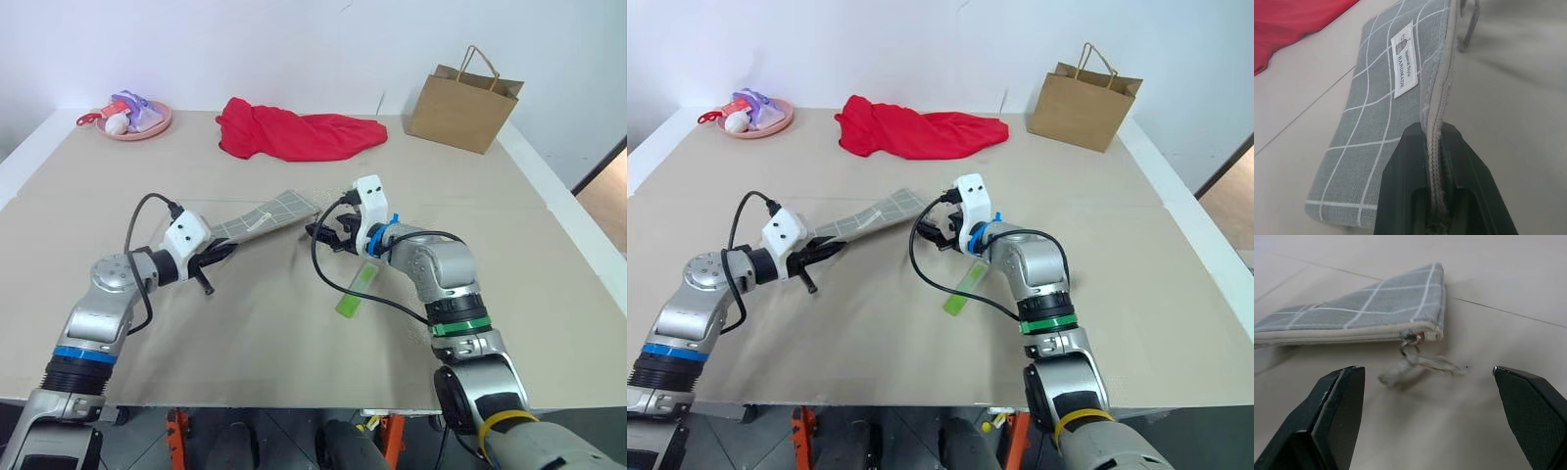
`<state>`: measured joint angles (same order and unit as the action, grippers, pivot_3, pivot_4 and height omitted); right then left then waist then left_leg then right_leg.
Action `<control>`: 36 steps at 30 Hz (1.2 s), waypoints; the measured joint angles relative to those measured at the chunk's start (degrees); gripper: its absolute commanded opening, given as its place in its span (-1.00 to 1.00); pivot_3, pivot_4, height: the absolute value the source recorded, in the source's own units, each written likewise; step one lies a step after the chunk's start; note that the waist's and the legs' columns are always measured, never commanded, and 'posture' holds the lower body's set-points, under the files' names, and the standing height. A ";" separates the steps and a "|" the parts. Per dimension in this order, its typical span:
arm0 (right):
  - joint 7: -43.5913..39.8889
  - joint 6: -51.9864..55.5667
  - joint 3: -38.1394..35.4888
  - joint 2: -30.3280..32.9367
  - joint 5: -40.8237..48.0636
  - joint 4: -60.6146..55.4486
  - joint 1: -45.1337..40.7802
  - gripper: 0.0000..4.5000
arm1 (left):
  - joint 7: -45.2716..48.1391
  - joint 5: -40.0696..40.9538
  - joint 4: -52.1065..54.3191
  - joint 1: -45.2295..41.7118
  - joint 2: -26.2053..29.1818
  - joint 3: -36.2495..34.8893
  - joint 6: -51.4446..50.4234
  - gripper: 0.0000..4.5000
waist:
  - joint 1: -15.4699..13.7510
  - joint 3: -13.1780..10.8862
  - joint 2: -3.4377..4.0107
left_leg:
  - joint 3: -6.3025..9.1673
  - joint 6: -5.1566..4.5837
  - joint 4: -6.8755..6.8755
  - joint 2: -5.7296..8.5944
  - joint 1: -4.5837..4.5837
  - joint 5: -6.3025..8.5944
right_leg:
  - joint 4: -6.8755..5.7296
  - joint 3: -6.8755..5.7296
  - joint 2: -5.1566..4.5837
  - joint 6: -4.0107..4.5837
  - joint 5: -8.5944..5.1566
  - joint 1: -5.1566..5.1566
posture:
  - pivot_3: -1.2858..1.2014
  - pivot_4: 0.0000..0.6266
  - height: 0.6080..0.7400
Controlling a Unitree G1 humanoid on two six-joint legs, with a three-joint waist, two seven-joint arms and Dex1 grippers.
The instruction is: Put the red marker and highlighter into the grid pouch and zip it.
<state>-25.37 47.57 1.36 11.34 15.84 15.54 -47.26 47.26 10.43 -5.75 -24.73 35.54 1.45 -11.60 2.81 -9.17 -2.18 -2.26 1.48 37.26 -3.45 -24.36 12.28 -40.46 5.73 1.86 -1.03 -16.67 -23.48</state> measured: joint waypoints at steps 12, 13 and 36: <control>-1.21 -4.56 0.20 -1.08 -0.56 5.65 -1.54 -0.72 | -1.77 -0.20 2.42 1.39 -1.51 0.31 -1.35 -1.00 | 0.01 0.00 0.00 | 0.01 0.00 -0.04 -0.01 0.00 0.00 | 0.06 0.03 -0.04 0.00 0.00 0.01 | 0.03 -0.52 1.00; -1.69 -4.95 0.37 -1.01 -0.56 5.64 -1.54 -0.92 | -1.80 -0.20 2.50 1.59 -1.51 0.31 -1.38 -1.00 | 0.02 0.00 0.00 | 0.01 0.00 -0.04 -0.01 0.00 0.00 | 0.07 0.03 -0.04 0.00 0.00 0.00 | 0.03 -0.52 1.00; -12.52 -8.68 16.99 1.22 -9.57 -0.80 -5.80 -0.99 | -1.80 -0.19 3.40 2.43 -1.87 0.20 -2.62 -1.00 | 0.00 -0.01 0.01 | 0.06 0.00 -0.16 -0.01 0.00 0.00 | 0.15 0.02 -0.05 0.01 0.01 -0.04 | 0.03 -0.52 1.00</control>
<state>-37.89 38.89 18.36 12.56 6.26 14.74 -53.06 45.45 10.24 -2.34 -22.31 33.67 1.65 -14.22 2.81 -9.18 -2.16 -2.21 1.49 37.10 -3.46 -24.36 12.28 -40.30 5.75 1.81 -1.02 -16.66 -23.52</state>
